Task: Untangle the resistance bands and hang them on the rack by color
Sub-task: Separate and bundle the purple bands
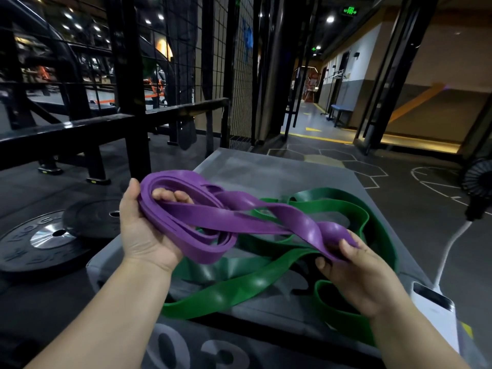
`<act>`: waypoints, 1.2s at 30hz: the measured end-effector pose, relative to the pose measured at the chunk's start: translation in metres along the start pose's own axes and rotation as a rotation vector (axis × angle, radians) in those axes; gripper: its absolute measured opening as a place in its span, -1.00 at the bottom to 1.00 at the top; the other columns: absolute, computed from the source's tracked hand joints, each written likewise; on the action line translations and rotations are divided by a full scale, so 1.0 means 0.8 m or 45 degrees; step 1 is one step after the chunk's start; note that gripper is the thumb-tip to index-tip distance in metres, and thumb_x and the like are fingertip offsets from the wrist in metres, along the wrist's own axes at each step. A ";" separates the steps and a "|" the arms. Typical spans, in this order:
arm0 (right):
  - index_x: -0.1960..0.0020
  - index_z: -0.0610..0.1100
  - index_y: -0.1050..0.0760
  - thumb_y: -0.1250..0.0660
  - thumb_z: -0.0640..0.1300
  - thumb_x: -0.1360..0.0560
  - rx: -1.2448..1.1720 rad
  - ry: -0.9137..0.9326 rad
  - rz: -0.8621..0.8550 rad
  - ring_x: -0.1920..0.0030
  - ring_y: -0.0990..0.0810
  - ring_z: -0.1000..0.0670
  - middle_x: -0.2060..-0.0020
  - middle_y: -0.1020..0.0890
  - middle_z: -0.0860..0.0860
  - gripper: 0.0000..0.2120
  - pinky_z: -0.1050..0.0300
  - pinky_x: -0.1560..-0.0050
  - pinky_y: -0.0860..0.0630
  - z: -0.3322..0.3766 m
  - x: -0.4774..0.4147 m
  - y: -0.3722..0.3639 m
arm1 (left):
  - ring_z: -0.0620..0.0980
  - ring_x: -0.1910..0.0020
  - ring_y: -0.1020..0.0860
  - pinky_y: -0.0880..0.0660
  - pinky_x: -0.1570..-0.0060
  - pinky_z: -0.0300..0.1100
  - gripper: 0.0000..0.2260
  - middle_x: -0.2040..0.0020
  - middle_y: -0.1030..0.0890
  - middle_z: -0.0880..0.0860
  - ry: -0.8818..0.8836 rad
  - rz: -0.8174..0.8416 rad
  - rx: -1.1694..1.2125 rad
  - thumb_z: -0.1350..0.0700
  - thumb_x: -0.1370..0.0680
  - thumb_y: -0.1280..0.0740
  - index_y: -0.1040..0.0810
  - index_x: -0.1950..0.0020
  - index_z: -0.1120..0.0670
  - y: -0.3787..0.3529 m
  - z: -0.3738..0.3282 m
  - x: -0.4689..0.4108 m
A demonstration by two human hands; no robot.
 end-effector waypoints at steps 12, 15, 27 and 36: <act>0.11 -0.23 -0.53 -0.68 -0.11 0.01 0.372 -0.166 -0.148 0.36 -0.59 0.04 0.28 -0.64 -0.11 -0.44 0.26 0.40 -0.52 -0.014 -0.006 0.026 | -0.22 0.46 -0.48 -0.51 0.31 -0.35 -0.73 0.40 -0.54 -0.11 0.134 0.066 0.018 -0.11 -0.44 -0.34 -0.51 0.34 0.04 0.000 0.012 0.000; 0.10 -0.22 -0.53 -0.65 -0.17 -0.20 0.881 -0.085 -0.127 0.32 -0.59 0.04 0.26 -0.63 -0.15 -0.60 0.26 0.31 -0.52 0.007 -0.003 0.029 | -0.23 0.50 -0.46 -0.46 0.39 -0.39 -0.73 0.38 -0.55 -0.11 0.108 0.018 0.013 -0.12 -0.42 -0.36 -0.52 0.35 0.05 0.006 0.002 -0.006; 0.03 0.10 -0.44 -0.47 -0.06 -0.42 2.135 0.521 0.000 0.12 -0.52 0.15 0.06 -0.47 0.24 -0.76 0.14 0.13 -0.50 0.025 0.010 -0.017 | -0.09 0.37 -0.52 -0.56 0.22 -0.20 -0.74 0.34 -0.59 -0.04 0.294 -0.169 -0.732 -0.13 -0.34 -0.42 -0.60 0.22 0.06 0.027 0.042 0.007; -0.01 -0.07 -0.55 -0.25 0.17 -0.53 2.206 0.942 0.130 0.03 -0.59 0.00 -0.01 -0.55 0.08 -0.69 0.11 0.07 -0.56 0.023 0.028 -0.094 | -0.05 0.49 -0.52 -0.46 0.20 -0.11 -0.55 0.41 -0.59 0.04 0.562 0.047 -1.303 -0.25 -0.27 -0.29 -0.61 0.28 0.15 0.014 0.107 0.046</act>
Point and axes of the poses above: each hand's wrist, its own x-axis away from the middle knuckle, its own y-axis out of the back of the hand, z = x × y, the point moved 9 cm from there along -x, towards the middle knuckle
